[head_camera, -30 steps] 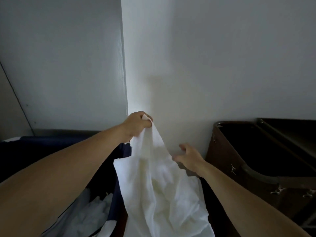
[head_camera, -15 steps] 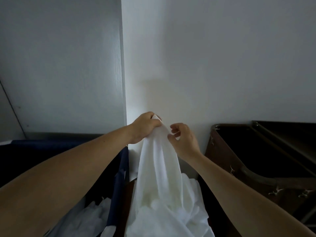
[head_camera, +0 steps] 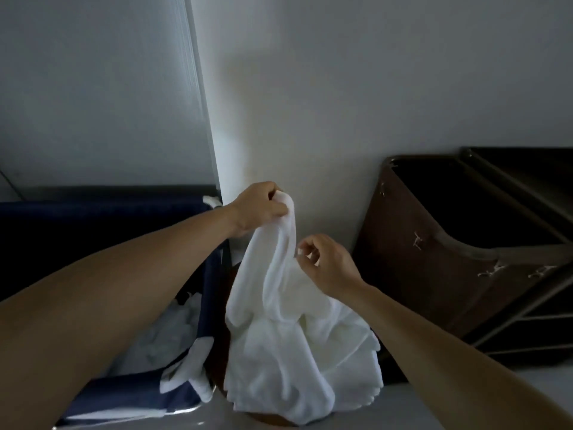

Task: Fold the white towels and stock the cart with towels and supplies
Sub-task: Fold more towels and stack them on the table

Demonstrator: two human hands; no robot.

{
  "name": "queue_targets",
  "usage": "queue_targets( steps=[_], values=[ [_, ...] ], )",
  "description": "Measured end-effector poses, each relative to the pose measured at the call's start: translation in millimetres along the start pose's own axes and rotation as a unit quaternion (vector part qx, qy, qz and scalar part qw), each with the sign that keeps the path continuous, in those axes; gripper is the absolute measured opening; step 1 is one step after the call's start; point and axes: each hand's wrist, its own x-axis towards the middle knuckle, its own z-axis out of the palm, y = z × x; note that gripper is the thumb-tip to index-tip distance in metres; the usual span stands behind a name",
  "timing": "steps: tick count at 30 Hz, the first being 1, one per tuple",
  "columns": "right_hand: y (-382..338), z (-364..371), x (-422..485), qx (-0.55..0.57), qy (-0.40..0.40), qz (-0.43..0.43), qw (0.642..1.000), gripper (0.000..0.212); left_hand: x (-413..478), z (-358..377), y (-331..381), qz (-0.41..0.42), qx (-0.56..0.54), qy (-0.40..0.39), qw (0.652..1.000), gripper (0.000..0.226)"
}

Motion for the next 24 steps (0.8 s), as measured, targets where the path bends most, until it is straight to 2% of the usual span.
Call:
queue_targets(
  steps=[2,7,10,14,17,20,24],
  values=[
    [4,10,-12,-0.022,-0.011,0.019,1.000,0.007,-8,15,-22,-0.013,0.010,-0.010,1.000,0.011],
    [12,44,-45,0.009,-0.049,0.077,0.996,0.010,-29,51,-65,-0.029,-0.014,-0.051,0.998,0.017],
    [19,61,-71,0.024,-0.056,0.127,0.990,0.006,-39,69,-84,-0.038,-0.032,-0.086,0.995,0.020],
    [35,73,-116,0.015,-0.059,0.214,0.975,0.011,-59,98,-102,-0.032,-0.042,-0.126,0.991,0.022],
    [56,86,-150,-0.008,-0.095,0.288,0.953,0.012,-82,120,-113,-0.038,-0.045,-0.146,0.988,0.013],
    [81,104,-177,-0.030,-0.184,0.358,0.915,0.028,-101,138,-126,-0.038,-0.040,-0.159,0.986,0.011],
    [102,122,-204,0.036,-0.218,0.451,0.865,0.036,-125,161,-144,-0.052,-0.030,-0.133,0.989,0.013]
  ],
)
